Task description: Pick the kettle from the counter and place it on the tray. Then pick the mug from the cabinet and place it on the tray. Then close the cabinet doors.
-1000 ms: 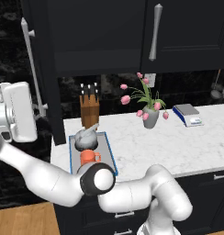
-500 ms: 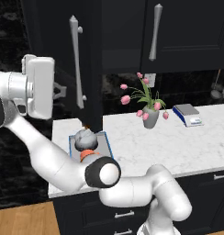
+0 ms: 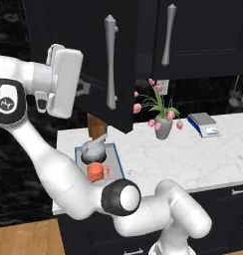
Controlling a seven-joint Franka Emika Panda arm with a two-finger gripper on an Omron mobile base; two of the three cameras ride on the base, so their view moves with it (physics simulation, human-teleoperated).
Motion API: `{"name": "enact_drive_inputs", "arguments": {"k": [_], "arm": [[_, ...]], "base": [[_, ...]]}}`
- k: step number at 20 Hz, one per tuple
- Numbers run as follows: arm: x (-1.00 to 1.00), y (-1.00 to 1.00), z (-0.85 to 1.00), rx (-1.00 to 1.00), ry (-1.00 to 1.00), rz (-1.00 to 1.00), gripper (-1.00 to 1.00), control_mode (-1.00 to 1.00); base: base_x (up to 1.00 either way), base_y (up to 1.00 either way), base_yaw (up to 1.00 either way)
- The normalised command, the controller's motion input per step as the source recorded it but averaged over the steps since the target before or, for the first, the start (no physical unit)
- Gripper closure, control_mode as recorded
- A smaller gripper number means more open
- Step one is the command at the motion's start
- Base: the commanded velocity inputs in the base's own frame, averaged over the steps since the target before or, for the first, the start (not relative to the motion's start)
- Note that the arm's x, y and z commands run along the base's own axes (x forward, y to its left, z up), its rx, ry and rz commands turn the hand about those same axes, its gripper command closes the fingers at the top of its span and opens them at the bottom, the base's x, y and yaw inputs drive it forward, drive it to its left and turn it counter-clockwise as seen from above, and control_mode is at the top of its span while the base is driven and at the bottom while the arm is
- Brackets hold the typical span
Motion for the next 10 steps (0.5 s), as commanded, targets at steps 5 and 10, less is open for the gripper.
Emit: {"name": "enact_drive_inputs", "arguments": {"k": [5,10], "arm": [[0.31,-0.65,-0.35,-0.24,-0.13,0.44,1.00,-1.00],[0.35,-0.61,-0.28,-0.27,-0.12,0.47,1.00,-1.00]], "base": [[0.00,0.00,0.00],[0.00,0.00,0.00]]}}
